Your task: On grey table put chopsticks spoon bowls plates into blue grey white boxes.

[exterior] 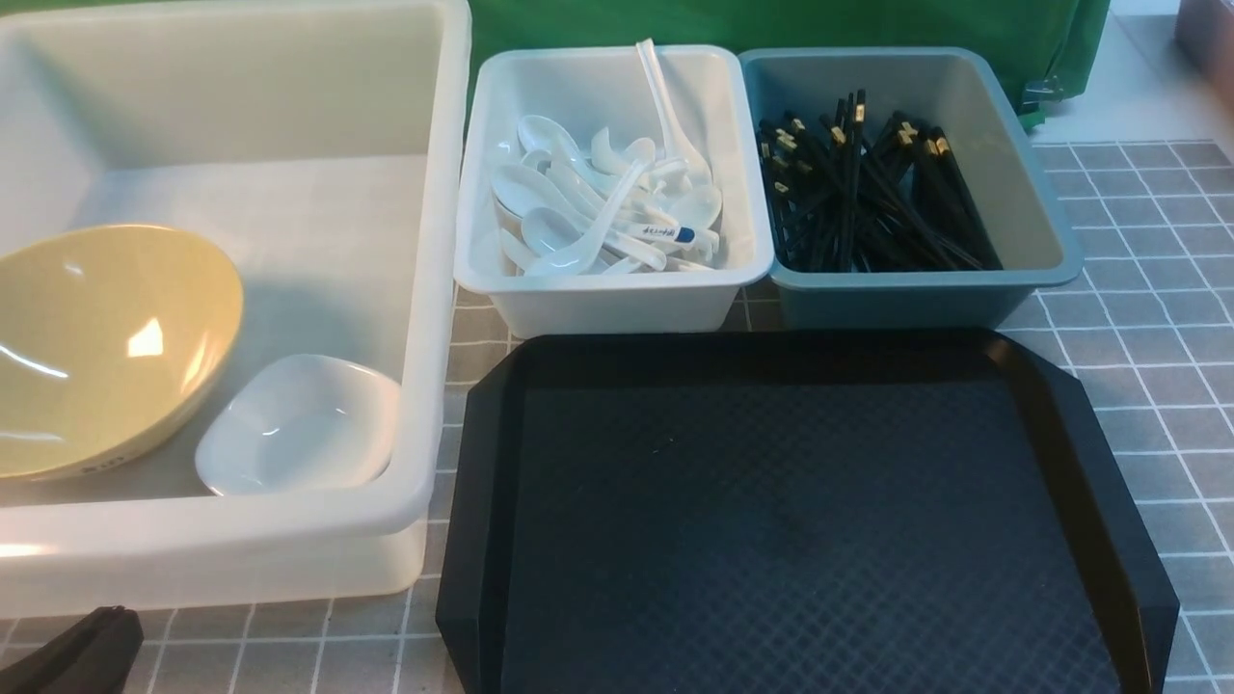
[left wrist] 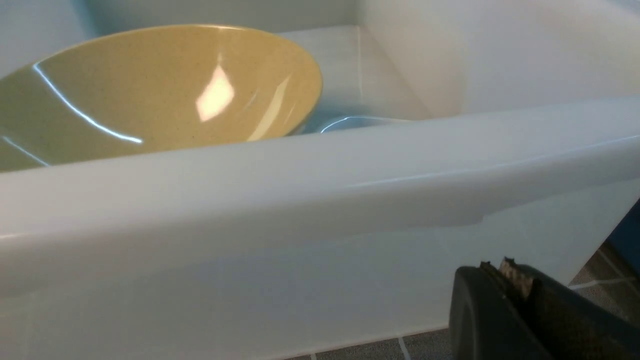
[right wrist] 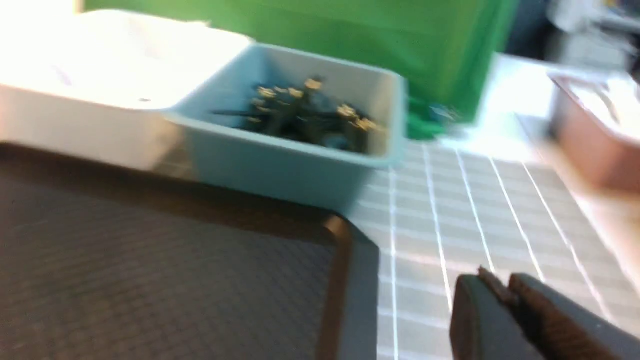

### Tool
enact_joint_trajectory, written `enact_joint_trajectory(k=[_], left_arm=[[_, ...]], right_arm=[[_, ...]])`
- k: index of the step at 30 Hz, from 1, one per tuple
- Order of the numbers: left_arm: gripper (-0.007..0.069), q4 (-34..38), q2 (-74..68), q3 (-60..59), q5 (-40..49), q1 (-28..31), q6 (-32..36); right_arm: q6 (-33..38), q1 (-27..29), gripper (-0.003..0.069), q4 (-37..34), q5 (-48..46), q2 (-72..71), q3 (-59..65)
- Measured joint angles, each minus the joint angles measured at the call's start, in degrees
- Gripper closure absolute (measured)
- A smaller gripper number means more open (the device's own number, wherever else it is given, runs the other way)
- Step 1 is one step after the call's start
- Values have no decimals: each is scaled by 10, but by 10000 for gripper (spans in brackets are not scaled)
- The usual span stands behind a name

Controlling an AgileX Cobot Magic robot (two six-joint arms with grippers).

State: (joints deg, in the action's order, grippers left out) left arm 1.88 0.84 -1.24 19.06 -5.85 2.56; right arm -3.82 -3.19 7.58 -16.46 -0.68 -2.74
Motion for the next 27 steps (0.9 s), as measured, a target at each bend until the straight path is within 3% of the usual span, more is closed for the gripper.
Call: enact_joint_trajectory(k=[5,27], left_arm=[[633,0,0,0,0,0,0],[633,0,0,0,-1,0,0]], right_arm=[[-41,29,561,4,-16,0,43],[-25,31,561,6,-27,0,43]])
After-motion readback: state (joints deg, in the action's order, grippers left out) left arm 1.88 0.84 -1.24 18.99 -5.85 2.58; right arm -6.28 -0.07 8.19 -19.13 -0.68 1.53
